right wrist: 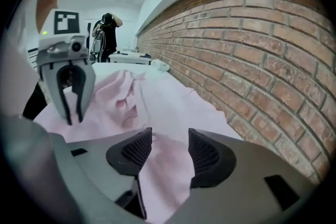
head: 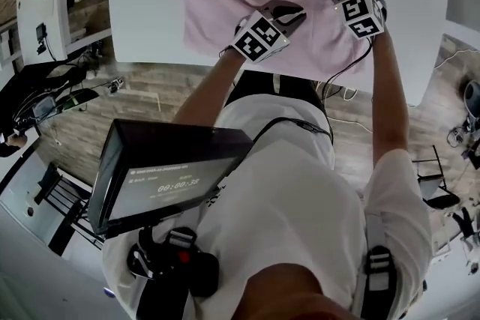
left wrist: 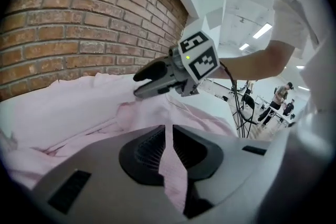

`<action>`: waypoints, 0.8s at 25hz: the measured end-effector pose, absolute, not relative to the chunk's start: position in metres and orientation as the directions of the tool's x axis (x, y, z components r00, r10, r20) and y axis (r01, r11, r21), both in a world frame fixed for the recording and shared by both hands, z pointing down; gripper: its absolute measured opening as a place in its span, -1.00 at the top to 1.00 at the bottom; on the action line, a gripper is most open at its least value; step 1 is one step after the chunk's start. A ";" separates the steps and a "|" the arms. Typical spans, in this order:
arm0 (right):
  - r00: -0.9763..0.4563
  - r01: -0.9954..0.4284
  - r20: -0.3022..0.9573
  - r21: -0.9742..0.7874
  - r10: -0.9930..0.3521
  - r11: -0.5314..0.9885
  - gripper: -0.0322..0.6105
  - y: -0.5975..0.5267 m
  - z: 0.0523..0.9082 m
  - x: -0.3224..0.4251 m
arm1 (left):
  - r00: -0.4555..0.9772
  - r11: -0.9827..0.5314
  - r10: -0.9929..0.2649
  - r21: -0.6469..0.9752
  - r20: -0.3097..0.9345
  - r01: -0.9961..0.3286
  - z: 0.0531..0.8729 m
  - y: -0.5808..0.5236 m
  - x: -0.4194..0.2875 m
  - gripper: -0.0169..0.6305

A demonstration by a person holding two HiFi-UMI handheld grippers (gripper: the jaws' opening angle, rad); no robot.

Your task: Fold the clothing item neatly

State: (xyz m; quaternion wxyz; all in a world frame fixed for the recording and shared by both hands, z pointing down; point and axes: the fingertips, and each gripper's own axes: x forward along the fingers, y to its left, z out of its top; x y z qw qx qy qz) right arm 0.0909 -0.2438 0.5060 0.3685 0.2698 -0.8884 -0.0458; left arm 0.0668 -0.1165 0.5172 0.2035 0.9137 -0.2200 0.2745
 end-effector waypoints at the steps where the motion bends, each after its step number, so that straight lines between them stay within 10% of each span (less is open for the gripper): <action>1: -0.584 -0.463 0.605 0.299 -0.541 0.835 0.20 -0.262 0.502 0.089 | 0.745 -0.810 -0.296 0.257 0.597 -0.527 0.523 -0.122 0.071 0.81; 5: -0.657 -0.407 0.582 0.262 -0.480 0.875 0.51 -0.284 0.486 0.066 | 0.704 -0.780 -0.309 0.253 0.639 -0.573 0.545 -0.127 0.075 0.81; 10: -0.782 -0.099 0.623 -0.099 -0.016 0.990 0.51 -0.198 0.493 0.031 | 0.676 -0.779 -0.357 0.194 0.645 -0.596 0.545 -0.112 0.084 0.81; 20: -0.690 0.129 0.669 -0.261 0.276 0.957 0.51 -0.149 0.535 -0.018 | 0.633 -0.753 -0.443 0.119 0.634 -0.647 0.537 -0.078 0.096 0.81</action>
